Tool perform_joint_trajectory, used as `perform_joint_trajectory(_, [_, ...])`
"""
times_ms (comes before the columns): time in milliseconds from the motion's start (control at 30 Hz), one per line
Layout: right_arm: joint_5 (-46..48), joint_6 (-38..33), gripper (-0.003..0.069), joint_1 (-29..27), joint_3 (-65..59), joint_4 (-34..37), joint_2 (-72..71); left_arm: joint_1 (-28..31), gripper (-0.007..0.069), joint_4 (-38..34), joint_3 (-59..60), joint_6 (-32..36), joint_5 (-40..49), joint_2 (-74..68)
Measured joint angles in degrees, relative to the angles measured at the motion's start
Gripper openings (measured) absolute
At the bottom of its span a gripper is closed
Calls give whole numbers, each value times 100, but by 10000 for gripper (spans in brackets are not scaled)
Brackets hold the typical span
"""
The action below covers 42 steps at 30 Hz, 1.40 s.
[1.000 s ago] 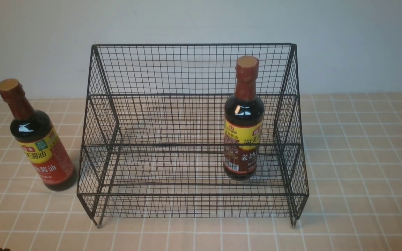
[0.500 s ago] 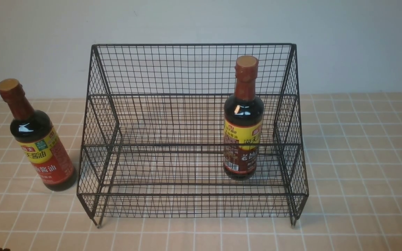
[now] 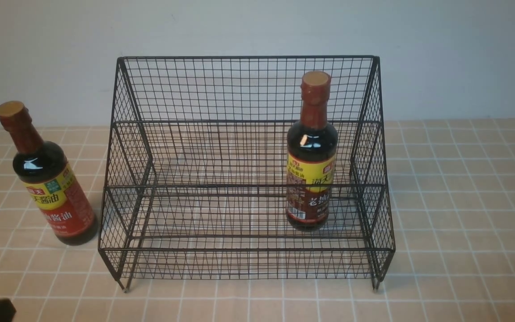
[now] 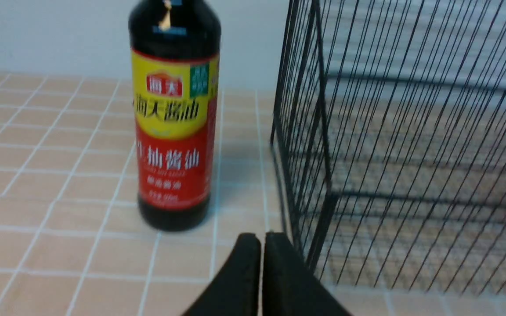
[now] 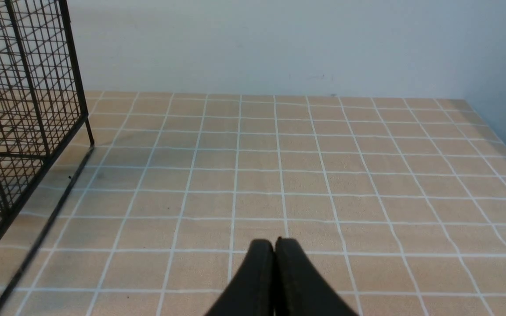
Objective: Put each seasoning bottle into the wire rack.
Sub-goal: Use the left arm to grab the condiment bottle closest to it
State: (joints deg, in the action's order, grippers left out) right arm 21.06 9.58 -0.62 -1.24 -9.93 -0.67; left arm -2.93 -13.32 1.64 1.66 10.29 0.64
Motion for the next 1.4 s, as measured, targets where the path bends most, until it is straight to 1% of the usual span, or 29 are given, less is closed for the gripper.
perform_joint_trajectory(67, [0, 0, -14, 0, 0, 0, 0, 0, -7, -175, 0, -23, -352, 0])
perform_joint_trajectory(133, [0, 0, -14, 0, 0, 0, 0, 0, -7, -458, 0, -48, -941, 0])
perform_joint_trajectory(200, [0, 0, -14, 0, 0, 0, 0, 0, -7, -559, 0, -41, -1516, 0])
perform_joint_trajectory(333, [0, 0, -14, 0, 0, 0, 0, 0, -7, -633, 0, 91, -3195, 0])
perform_joint_trajectory(400, [0, 0, -14, 0, 0, 0, 0, 0, -7, -646, -8, 243, -3697, -119])
perform_joint_trajectory(467, [0, 0, -14, 0, 0, 0, 0, 0, -7, -641, -153, 520, -3843, -480])
perform_joint_trajectory(567, [0, 0, -14, 0, 0, 0, 0, 0, -3, -538, -495, 811, -3700, -1177])
perform_joint_trajectory(733, [0, 0, -14, 0, 0, 0, 0, 0, 43, -486, -935, 988, -3686, -2461])
perform_joint_trajectory(800, [0, 4, -14, 0, 0, 0, 0, 0, 106, -475, -1104, 997, -3837, -3270])
perform_joint_trajectory(867, [0, 4, -14, 0, 0, 0, 0, 0, 150, -473, -1188, 997, -4010, -3688])
perform_joint_trajectory(933, [0, 4, -14, 0, 0, 0, 0, 0, 251, -473, -1320, 997, -4299, -4403])
perform_joint_trajectory(967, [0, 4, -14, 0, 0, 0, 0, 0, 267, -473, -1355, 997, -4369, -4504])
perform_joint_trajectory(1000, [0, 4, -14, 0, 0, 0, 0, 0, 335, -473, -1448, 997, -4509, -4888])
perform_joint_trajectory(1033, [0, 4, -14, 0, 0, 0, 0, 0, 375, -473, -1530, 997, -4595, -5109])
perform_joint_trajectory(1067, [0, 4, -14, 0, 0, 0, 0, 0, 383, -473, -1530, 997, -4618, -5109])
perform_joint_trajectory(1100, [0, 4, -14, 0, 0, 0, 0, 0, 449, -473, -1662, 997, -4777, -5485])
perform_joint_trajectory(1133, [0, 4, -14, 0, 0, 0, 0, 0, 482, -473, -1740, 992, -4837, -5679])
perform_joint_trajectory(1200, [0, 4, -14, 0, 0, 0, 0, 0, 529, -479, -1886, 992, -4916, -6002])
perform_joint_trajectory(1267, [0, 4, -14, 0, 0, 0, 0, 0, 561, -519, -2021, 992, -4981, -6299])
perform_joint_trajectory(1400, [0, 4, -14, 0, 0, 0, 0, 0, 583, -608, -2267, 992, -5027, -6843])
